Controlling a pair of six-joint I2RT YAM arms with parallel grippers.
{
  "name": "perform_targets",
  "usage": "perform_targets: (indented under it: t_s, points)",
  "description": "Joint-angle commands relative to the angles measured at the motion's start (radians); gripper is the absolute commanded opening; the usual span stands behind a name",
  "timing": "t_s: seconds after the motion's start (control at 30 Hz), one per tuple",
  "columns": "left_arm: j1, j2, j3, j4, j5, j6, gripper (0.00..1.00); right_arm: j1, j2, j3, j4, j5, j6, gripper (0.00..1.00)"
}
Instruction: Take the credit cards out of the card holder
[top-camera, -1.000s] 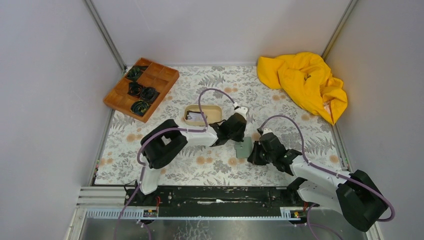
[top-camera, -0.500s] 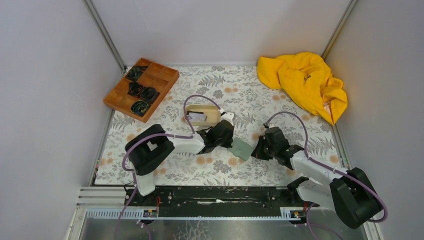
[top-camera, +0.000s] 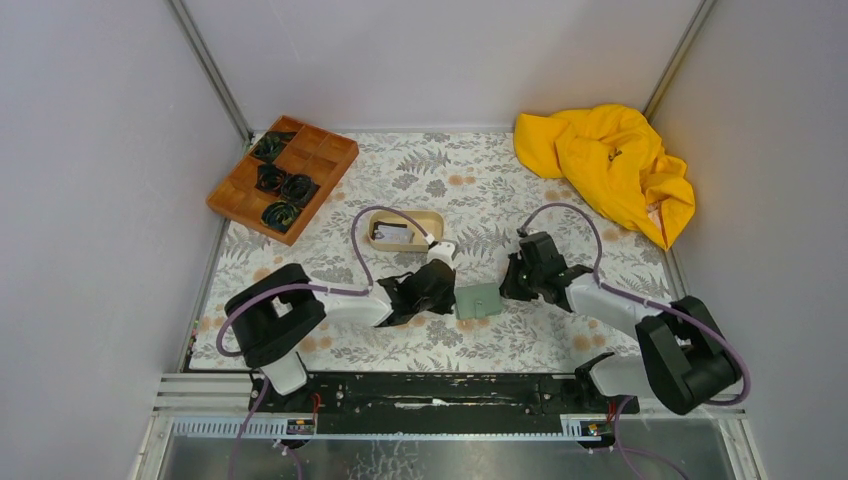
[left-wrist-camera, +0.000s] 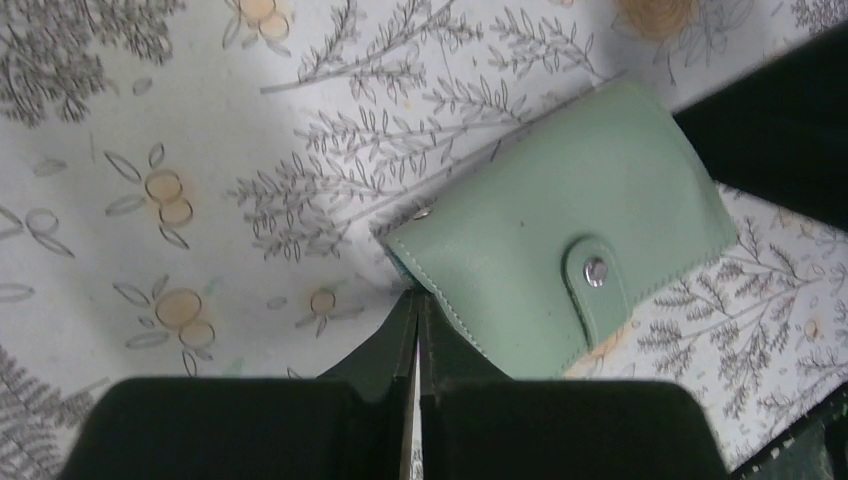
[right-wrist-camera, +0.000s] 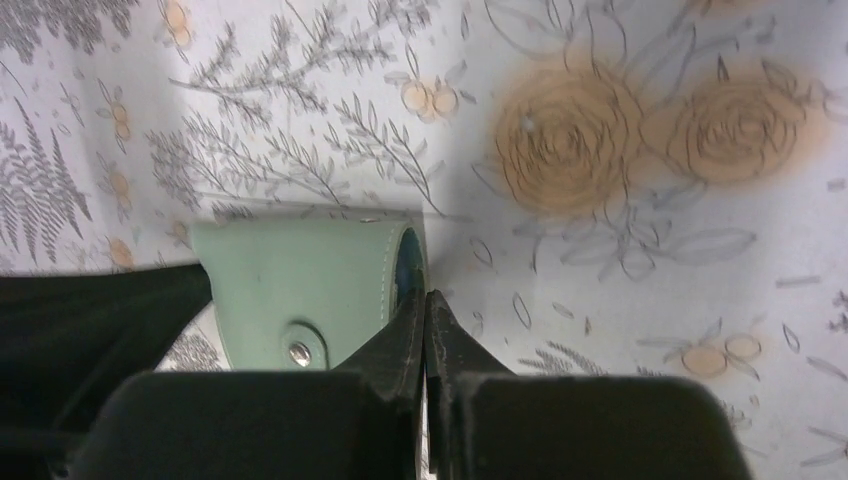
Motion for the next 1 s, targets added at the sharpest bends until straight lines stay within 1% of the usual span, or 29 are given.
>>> perform_targets:
  t_s: [0.0, 0.2, 0.37, 0.47, 0.5, 0.53, 0.57, 0.6, 0.63, 0.67, 0.7, 0.73, 0.77, 0.83, 0.9, 0.97]
  points:
    - [-0.05, -0.029, -0.048, 0.038, 0.049, -0.068, 0.02, 0.004, 0.079, 0.12, 0.111, -0.051, -0.017, 0.0]
    - [-0.069, -0.086, -0.08, 0.027, 0.035, -0.098, 0.0, 0.004, 0.176, 0.227, 0.1, -0.054, -0.051, 0.0]
    - [-0.07, -0.142, -0.087, -0.015, 0.007, -0.097, 0.0, 0.004, 0.252, 0.314, 0.105, -0.068, -0.06, 0.0]
    - [-0.07, -0.183, -0.09, -0.048, -0.02, -0.092, 0.0, 0.004, 0.253, 0.339, 0.085, -0.032, -0.074, 0.0]
    - [-0.071, -0.197, -0.09, -0.061, -0.025, -0.087, 0.03, 0.004, 0.232, 0.336, 0.08, -0.011, -0.084, 0.04]
    - [-0.07, -0.214, -0.09, -0.07, -0.031, -0.081, 0.06, 0.003, 0.207, 0.328, 0.077, 0.008, -0.1, 0.1]
    - [-0.071, -0.232, -0.09, -0.073, -0.035, -0.073, 0.12, 0.003, 0.169, 0.315, 0.073, 0.016, -0.118, 0.17]
    - [-0.069, -0.25, -0.088, -0.07, -0.037, -0.063, 0.19, 0.004, 0.141, 0.299, 0.069, 0.019, -0.136, 0.27]
    - [-0.068, -0.255, -0.083, -0.065, -0.039, -0.052, 0.31, 0.008, 0.116, 0.283, 0.061, 0.023, -0.158, 0.37]
    - [-0.067, -0.252, -0.071, -0.063, -0.037, -0.039, 0.4, 0.028, 0.092, 0.266, 0.047, 0.056, -0.184, 0.44]
    - [-0.063, -0.239, -0.053, -0.065, -0.033, -0.029, 0.45, 0.056, 0.068, 0.252, 0.029, 0.097, -0.208, 0.47]
    - [-0.062, -0.22, -0.031, -0.069, -0.028, -0.021, 0.45, 0.087, 0.048, 0.238, 0.013, 0.137, -0.231, 0.48]
    - [-0.061, -0.2, -0.014, -0.072, -0.027, -0.015, 0.44, 0.112, 0.028, 0.226, -0.003, 0.159, -0.243, 0.49]
    - [-0.063, -0.151, 0.022, -0.087, -0.031, -0.01, 0.32, 0.142, -0.005, 0.199, -0.021, 0.16, -0.24, 0.5]
    - [-0.062, -0.113, 0.037, -0.099, -0.046, -0.008, 0.17, 0.154, -0.038, 0.164, -0.025, 0.148, -0.229, 0.5]
    - [-0.061, -0.09, 0.037, -0.1, -0.05, -0.004, 0.1, 0.16, -0.065, 0.139, -0.03, 0.146, -0.227, 0.51]
